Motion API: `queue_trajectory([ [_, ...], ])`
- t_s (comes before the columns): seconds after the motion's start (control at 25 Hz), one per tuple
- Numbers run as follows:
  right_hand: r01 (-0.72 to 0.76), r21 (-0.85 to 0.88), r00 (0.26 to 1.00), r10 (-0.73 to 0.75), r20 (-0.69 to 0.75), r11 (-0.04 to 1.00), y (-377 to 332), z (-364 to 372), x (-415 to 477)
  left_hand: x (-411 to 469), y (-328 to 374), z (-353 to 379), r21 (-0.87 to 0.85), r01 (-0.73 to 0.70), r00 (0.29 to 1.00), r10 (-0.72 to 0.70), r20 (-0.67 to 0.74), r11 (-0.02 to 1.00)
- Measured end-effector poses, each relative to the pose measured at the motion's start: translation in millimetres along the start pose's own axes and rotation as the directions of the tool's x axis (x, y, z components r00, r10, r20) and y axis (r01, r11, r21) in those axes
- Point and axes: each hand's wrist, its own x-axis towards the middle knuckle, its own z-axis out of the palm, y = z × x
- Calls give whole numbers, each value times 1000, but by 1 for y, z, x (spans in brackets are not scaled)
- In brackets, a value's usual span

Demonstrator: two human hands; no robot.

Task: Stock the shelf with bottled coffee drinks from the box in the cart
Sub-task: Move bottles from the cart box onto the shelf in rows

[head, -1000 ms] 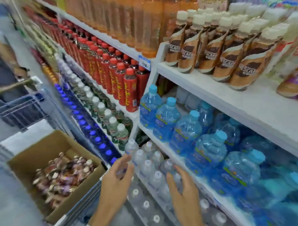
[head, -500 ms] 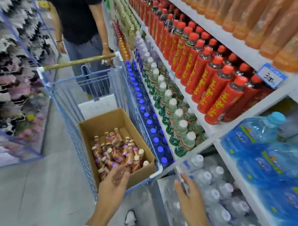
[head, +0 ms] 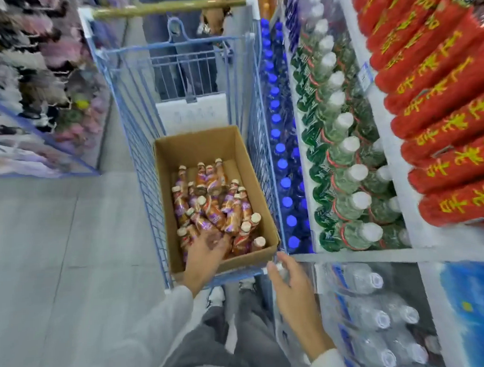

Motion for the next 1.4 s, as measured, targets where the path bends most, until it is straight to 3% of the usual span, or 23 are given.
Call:
queue_trajectory([
  [0.2, -63, 18, 997, 62, 49, 998, 7, -10, 39, 77, -12, 71, 222, 117, 977, -152, 151, 968],
  [0.36, -143, 82, 988, 137, 73, 986, 13, -12, 68, 123, -42, 111, 535, -18, 919, -197, 341, 845],
  [0.44, -151, 86, 987, 145, 72, 985, 16, -12, 79, 134, -52, 123, 547, 16, 921, -225, 317, 837],
  [0.6, -147, 25, 984, 143, 105, 989, 21, -6, 91, 143, -61, 143, 501, 216, 939, -319, 130, 838],
  [0.72, -141, 3, 981, 139, 134, 990, 18, 0, 96, 147, -61, 145, 476, 214, 936, -318, 149, 853],
  [0.84, -130, -10, 980, 130, 154, 991, 10, 4, 101, 143, -60, 129, 358, 189, 940, -274, 203, 914],
  [1.0, -128, 7, 977, 124, 173, 992, -1, 17, 119, 117, -47, 80, 27, 171, 979, -173, 111, 985],
  [1.12, -157, -34, 965, 161, 208, 987, -3, 42, 143, 100, -40, 43, -212, 210, 978, -208, 32, 954],
  [1.24, -233, -111, 937, 254, 240, 966, -1, 73, 172, 84, -32, 12, -446, 248, 964, -263, 29, 860],
  [1.4, -415, -87, 865, 422, 271, 906, 17, 107, 202, 58, -36, -11, -483, 209, 969, -245, -13, 851],
])
